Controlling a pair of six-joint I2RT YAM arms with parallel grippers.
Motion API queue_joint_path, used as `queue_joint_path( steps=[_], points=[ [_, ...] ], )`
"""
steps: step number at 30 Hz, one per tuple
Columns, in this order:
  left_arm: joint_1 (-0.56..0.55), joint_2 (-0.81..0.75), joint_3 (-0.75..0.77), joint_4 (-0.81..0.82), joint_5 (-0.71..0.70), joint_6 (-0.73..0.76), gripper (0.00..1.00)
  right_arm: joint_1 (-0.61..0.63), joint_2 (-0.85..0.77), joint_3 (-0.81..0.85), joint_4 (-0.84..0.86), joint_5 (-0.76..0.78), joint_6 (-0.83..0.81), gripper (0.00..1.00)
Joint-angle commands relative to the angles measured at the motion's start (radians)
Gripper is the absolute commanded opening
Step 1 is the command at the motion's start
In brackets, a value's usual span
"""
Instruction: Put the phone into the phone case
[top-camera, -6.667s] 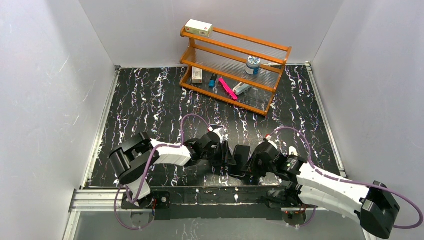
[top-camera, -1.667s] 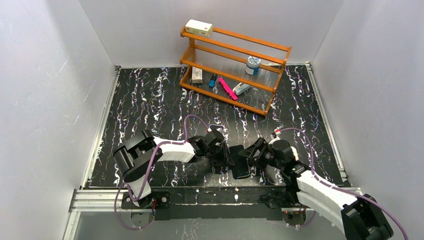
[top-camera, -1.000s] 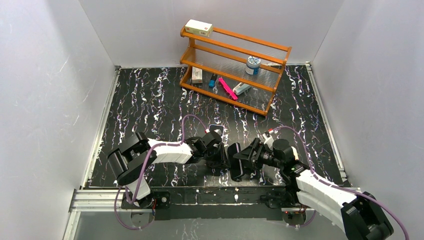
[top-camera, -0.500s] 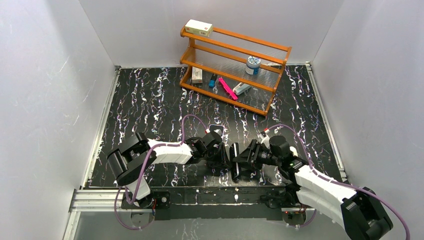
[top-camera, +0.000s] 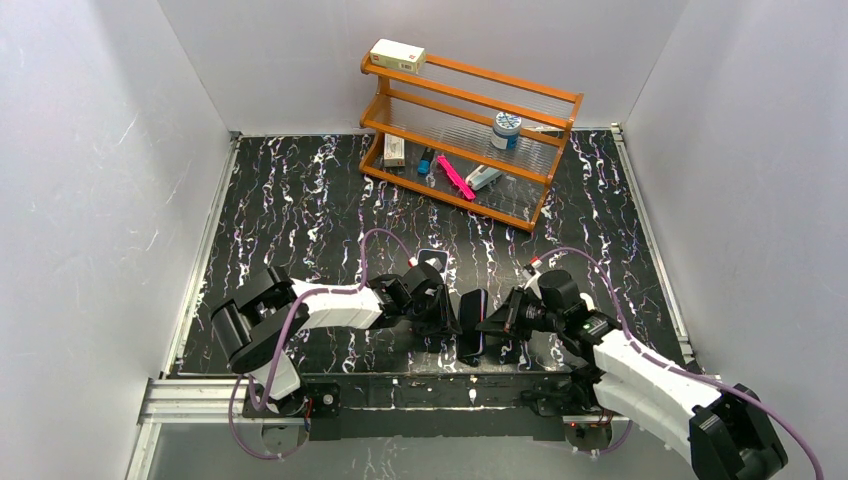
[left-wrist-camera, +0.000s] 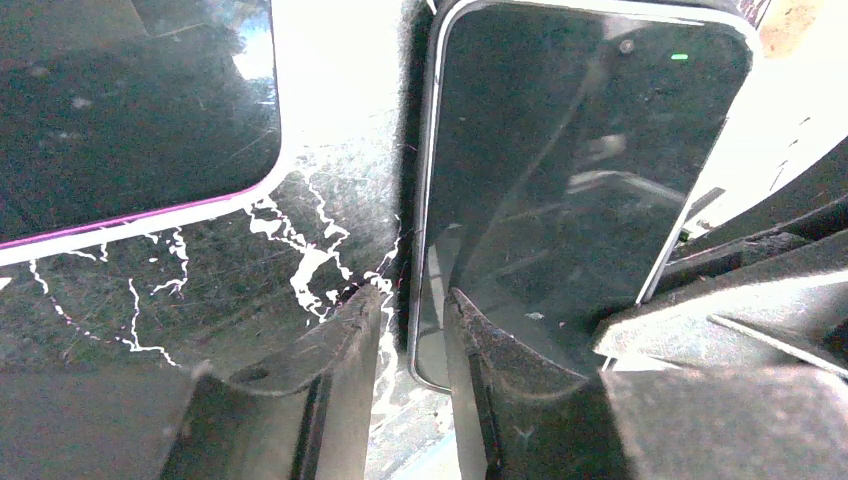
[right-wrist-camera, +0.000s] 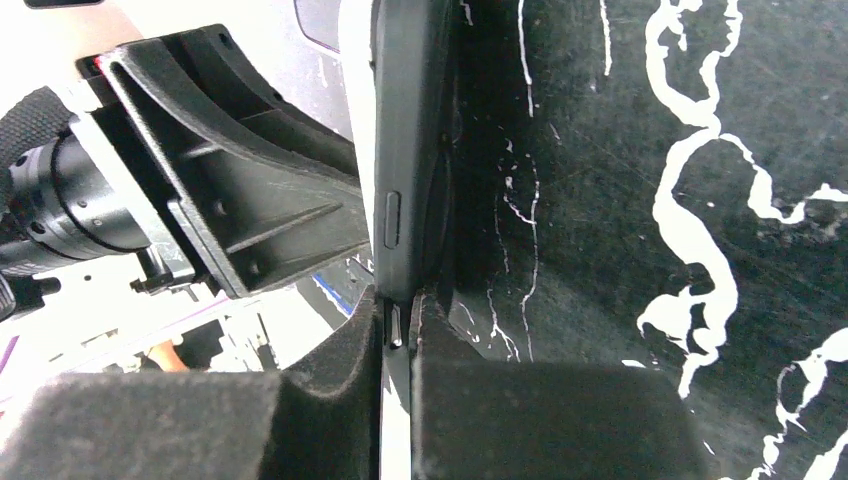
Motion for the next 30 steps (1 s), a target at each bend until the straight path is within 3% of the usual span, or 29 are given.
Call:
queue_joint_path(
  steps=[1, 3, 5, 7, 11, 13, 16, 19, 25, 30],
  points=[
    [-0.009, -0.014, -0.029, -0.029, -0.047, 0.013, 0.3, 0.006, 0.006, 0.035, -0.031, 0.036, 0.014, 0.06],
    [-0.009, -0.016, -0.029, -0.03, -0.046, 0.016, 0.3, 0.006, 0.019, 0.048, -0.055, 0.039, 0.006, 0.12],
    [-0.009, -0.013, -0.028, -0.03, -0.043, 0.017, 0.31, 0.006, 0.037, 0.072, -0.084, 0.039, -0.004, 0.33],
    [-0.009, -0.011, -0.026, -0.027, -0.042, 0.017, 0.31, 0.006, 0.048, 0.084, -0.086, 0.033, -0.008, 0.44],
    [-0.009, -0.006, -0.025, -0.019, -0.036, 0.017, 0.31, 0.006, 0.064, 0.076, -0.062, 0.023, 0.007, 0.51],
    [-0.009, -0.006, -0.026, -0.017, -0.034, 0.017, 0.31, 0.006, 0.069, 0.07, -0.052, 0.024, 0.011, 0.43],
    [-0.009, -0.036, -0.029, -0.017, -0.035, 0.013, 0.32, 0.006, 0.064, 0.071, -0.071, 0.047, 0.003, 0.17],
    [-0.007, -0.109, -0.014, -0.073, -0.062, 0.037, 0.4, 0.007, 0.04, 0.088, -0.077, 0.066, -0.009, 0.01],
    [0.085, -0.323, -0.003, -0.166, -0.031, 0.087, 0.66, 0.006, -0.04, 0.148, -0.038, 0.049, -0.018, 0.01],
    [0.253, -0.486, -0.02, -0.155, 0.13, 0.083, 0.82, 0.008, -0.09, 0.148, 0.177, -0.039, 0.019, 0.01]
  ],
)
